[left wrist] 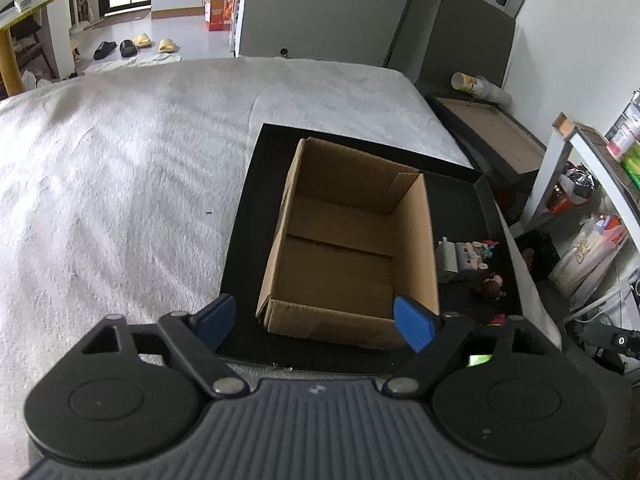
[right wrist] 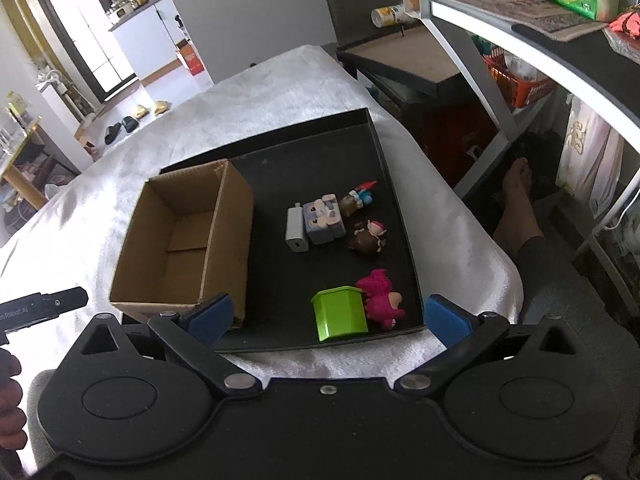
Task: Organize rigid objects
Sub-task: 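Move both grippers toward the tray, left gripper toward the cardboard box wall, then grasp the box wall with the left gripper while right gripper approaches green cup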
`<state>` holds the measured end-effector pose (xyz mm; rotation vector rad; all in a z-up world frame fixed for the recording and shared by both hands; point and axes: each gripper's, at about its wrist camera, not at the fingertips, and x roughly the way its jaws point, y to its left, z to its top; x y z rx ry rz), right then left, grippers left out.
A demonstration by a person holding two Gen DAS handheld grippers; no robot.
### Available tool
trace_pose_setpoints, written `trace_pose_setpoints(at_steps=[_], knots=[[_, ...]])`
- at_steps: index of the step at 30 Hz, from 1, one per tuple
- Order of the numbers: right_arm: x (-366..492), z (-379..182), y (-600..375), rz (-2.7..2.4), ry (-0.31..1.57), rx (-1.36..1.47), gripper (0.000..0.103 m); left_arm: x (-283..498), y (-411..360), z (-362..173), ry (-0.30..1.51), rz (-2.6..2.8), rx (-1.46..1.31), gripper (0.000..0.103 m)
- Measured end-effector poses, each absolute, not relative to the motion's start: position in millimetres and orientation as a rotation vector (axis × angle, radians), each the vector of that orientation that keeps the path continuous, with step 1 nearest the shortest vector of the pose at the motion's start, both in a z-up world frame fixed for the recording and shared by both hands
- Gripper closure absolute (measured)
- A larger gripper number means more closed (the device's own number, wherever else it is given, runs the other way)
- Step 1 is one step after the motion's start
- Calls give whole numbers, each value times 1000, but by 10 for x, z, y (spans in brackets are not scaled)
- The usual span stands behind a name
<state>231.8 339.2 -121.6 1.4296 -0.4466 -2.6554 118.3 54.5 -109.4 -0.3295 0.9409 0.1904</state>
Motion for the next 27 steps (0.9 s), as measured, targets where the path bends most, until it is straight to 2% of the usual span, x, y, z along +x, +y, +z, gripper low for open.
trace_pose_setpoints(at_steps=[11, 14, 15, 19, 22, 27], knots=[[2101, -1494, 3353, -2601, -443, 1521, 11, 1384, 749, -1394, 973, 212, -388, 46], [2038, -1615, 3315, -2576, -440, 1560, 20, 1441, 799, -1469, 988, 213, -396, 54], [2014, -1663, 3307, -2563, -445, 1574, 26, 1460, 821, -1502, 996, 213, -402, 57], [1938, -1840, 3264, -2512, -453, 1630, 40, 1537, 877, -1611, 1012, 211, -415, 61], [1882, -1956, 3240, -2483, -449, 1666, 46, 1586, 901, -1684, 1019, 209, -425, 68], [1775, -2105, 3195, -2441, -392, 1715, 51, 1644, 937, -1810, 1044, 220, -442, 75]])
